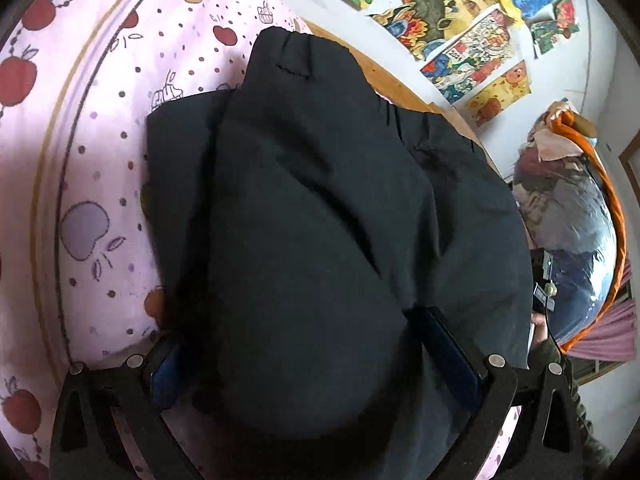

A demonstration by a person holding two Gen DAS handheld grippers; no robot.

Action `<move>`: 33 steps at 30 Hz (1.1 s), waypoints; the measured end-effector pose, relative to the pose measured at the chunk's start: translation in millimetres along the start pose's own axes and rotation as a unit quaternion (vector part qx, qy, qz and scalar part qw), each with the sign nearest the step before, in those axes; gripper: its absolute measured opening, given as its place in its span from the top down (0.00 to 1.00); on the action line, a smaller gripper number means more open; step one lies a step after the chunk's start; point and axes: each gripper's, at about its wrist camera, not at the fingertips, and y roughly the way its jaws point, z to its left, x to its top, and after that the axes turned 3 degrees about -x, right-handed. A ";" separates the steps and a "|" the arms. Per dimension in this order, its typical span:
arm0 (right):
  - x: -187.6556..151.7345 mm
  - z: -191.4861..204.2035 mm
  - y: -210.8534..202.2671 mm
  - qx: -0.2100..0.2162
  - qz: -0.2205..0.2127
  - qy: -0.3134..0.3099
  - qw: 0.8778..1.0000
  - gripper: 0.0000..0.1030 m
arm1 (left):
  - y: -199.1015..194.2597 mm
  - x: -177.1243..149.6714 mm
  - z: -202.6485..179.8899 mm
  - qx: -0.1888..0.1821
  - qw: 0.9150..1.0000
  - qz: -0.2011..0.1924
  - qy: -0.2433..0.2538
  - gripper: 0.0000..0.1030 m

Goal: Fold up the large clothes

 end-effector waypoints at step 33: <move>-22.8 180.3 -136.6 -0.068 -0.098 -0.094 0.988 0.84 | -177.8 -39.7 -124.6 -0.001 0.990 -0.138 0.033 0.76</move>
